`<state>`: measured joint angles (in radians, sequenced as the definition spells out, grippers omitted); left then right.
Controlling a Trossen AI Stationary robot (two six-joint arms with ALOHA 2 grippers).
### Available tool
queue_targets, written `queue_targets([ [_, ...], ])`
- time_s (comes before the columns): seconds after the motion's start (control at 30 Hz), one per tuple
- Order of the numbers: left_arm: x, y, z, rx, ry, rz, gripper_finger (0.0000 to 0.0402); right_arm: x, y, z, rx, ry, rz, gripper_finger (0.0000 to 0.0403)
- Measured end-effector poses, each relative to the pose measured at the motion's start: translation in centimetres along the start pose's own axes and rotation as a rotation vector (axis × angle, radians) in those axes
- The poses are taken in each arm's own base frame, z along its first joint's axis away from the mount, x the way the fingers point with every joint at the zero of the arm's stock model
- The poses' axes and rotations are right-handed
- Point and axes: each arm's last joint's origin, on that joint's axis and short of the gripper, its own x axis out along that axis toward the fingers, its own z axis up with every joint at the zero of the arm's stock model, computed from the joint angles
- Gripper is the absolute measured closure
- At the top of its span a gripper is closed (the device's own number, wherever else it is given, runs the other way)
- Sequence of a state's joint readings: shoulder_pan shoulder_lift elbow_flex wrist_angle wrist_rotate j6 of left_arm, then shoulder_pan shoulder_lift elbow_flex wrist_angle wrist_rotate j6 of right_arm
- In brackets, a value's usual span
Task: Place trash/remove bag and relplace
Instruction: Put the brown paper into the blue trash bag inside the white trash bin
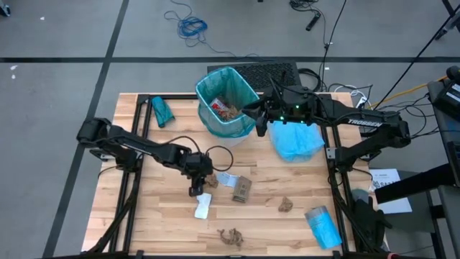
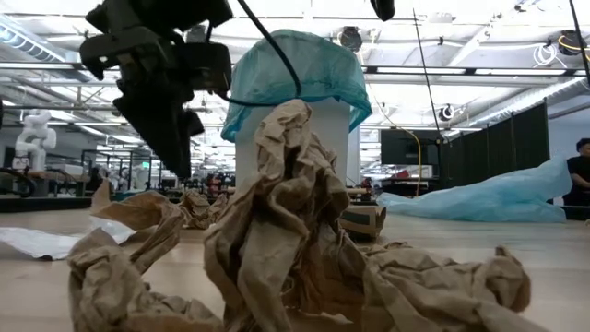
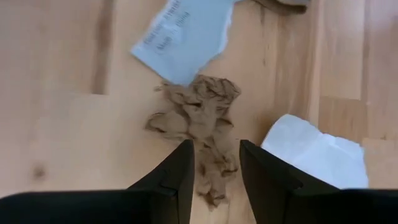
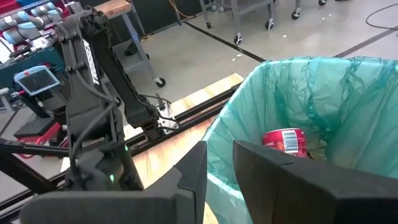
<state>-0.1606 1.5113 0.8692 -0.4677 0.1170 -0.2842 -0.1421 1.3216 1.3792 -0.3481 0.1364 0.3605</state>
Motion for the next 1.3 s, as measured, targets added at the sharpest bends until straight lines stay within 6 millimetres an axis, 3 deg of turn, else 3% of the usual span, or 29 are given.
queue_targets([
  [0.33,1.6,0.1,0.2,-0.026,0.007,0.002,0.0197,0.0,0.0,0.0,0.005,0.002,0.0,0.0332],
  [0.5,2.8,0.5,0.0,-0.056,0.045,0.039,0.0187,0.0,0.0,0.0,0.005,0.003,-0.001,0.0332],
  [0.67,2.9,0.6,0.0,-0.09,0.034,0.098,0.024,0.0,0.0,0.0,0.005,0.003,0.0,0.0332],
  [0.9,2.7,0.7,0.0,-0.115,0.03,0.104,0.0386,0.0,0.0,0.0,0.005,0.003,0.001,0.0332],
  [1.07,1.2,0.4,0.3,-0.141,-0.015,0.071,0.0399,0.0,0.0,0.0,0.005,0.003,0.001,0.0332],
  [1.3,-4.1,-0.3,0.6,-0.171,-0.193,0.011,0.04,0.0,0.0,0.0,0.005,0.003,0.0,0.0332],
])
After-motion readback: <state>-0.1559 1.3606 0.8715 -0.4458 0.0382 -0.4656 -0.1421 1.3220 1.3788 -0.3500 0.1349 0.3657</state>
